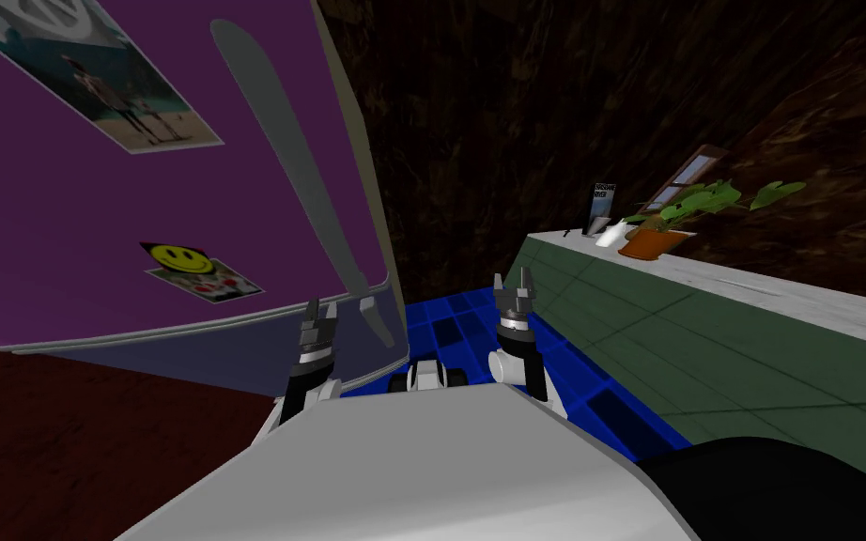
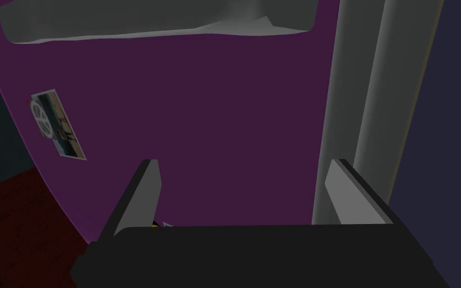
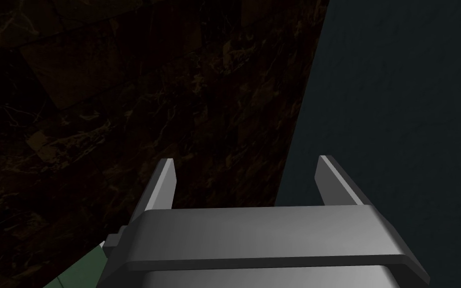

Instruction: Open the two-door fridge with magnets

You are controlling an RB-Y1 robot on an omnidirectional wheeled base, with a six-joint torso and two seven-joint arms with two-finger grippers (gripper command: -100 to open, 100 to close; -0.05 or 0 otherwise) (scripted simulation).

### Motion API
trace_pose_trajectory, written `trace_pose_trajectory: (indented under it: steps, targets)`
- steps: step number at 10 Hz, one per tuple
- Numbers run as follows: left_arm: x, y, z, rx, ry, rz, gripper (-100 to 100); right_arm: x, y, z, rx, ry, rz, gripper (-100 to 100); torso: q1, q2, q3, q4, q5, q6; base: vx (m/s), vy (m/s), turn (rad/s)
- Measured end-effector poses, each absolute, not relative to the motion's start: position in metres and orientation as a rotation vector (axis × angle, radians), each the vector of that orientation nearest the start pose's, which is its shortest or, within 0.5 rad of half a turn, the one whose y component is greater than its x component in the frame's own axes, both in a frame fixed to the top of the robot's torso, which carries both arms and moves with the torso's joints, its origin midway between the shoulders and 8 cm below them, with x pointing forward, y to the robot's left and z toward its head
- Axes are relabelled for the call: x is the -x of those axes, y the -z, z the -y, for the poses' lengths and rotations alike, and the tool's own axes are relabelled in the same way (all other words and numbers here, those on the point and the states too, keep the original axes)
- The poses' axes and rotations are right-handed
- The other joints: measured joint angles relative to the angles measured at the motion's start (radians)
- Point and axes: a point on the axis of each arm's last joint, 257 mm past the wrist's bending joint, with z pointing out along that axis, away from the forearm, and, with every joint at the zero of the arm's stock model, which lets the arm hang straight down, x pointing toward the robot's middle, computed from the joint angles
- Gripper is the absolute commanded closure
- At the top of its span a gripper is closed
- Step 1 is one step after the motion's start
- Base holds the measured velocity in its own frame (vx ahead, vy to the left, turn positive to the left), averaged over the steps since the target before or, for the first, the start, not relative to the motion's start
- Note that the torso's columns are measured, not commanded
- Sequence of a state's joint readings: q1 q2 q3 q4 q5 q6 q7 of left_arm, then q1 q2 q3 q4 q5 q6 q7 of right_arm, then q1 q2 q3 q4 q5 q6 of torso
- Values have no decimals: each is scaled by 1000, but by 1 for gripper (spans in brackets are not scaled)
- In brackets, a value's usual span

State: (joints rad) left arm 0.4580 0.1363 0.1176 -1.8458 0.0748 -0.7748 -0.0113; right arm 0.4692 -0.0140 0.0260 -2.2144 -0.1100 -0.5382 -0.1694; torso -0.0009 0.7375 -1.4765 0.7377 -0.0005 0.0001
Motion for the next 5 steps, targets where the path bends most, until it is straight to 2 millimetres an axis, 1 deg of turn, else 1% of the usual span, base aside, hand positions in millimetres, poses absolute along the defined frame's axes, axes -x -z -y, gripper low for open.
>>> trace_pose_trajectory:
  steps: [2, 4, 5]
  targets:
    - [-354, 101, -351, 704, 1170, -707, -100, -352, -12, 282, -784, -1561, -500, 0, 1, 3, 2, 1, 1, 0, 50, -202, 67]
    - [-353, 108, -359, 725, 1161, -682, -100, -352, -12, 282, -784, -1561, -500, 0, -1, 1, 1, 0, 0, 0, 64, -232, 108]
    - [-350, 114, -363, 744, 1156, -661, -100, -352, -12, 282, -784, -1561, -500, 0, 0, -1, 0, 0, 0, 0, 57, -130, 128]
